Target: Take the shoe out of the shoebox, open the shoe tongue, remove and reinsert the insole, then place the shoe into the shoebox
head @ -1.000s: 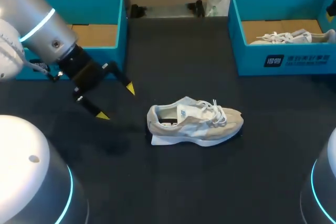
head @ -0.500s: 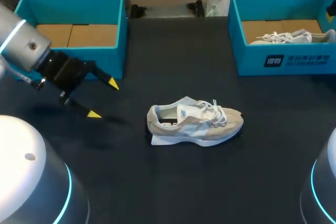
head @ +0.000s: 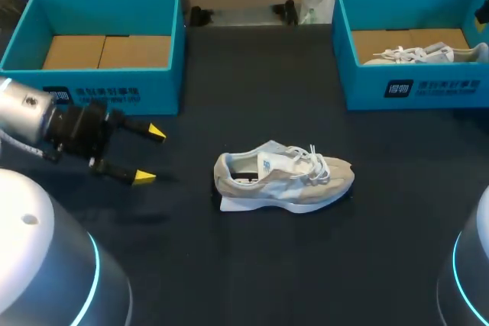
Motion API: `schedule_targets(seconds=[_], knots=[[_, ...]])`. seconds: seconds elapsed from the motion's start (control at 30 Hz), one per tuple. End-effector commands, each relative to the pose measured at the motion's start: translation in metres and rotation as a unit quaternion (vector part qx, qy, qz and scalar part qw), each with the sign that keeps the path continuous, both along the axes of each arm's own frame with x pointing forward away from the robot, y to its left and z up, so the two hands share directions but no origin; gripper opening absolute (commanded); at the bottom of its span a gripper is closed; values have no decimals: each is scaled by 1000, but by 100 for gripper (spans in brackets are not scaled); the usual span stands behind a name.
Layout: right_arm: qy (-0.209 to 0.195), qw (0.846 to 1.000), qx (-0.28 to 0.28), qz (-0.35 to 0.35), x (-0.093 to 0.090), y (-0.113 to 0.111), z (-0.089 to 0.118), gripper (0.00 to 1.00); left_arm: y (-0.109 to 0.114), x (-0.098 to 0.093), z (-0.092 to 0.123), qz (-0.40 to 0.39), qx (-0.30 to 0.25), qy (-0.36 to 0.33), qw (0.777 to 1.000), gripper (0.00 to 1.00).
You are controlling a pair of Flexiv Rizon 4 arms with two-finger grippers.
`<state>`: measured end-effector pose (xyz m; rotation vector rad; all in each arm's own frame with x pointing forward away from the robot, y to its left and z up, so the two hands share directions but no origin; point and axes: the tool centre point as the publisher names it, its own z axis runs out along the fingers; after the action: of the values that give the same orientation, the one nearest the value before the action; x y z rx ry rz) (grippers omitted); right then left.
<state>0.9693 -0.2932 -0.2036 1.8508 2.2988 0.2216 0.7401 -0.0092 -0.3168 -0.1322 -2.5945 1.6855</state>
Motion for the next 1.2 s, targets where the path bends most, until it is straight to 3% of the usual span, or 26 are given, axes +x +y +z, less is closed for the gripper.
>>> schedule_targets(seconds=[0.03, 0.57, 1.2], knots=[[1, 1000, 0, 0, 1, 0, 0, 100, -7, -5, -11, 55, -29, 6, 998, 100], [1, 1000, 0, 0, 1, 0, 0, 100, -7, -5, -11, 55, -29, 6, 998, 100], [1, 1000, 0, 0, 1, 0, 0, 100, -68, 0, -64, 48, -26, 17, 998, 100]])
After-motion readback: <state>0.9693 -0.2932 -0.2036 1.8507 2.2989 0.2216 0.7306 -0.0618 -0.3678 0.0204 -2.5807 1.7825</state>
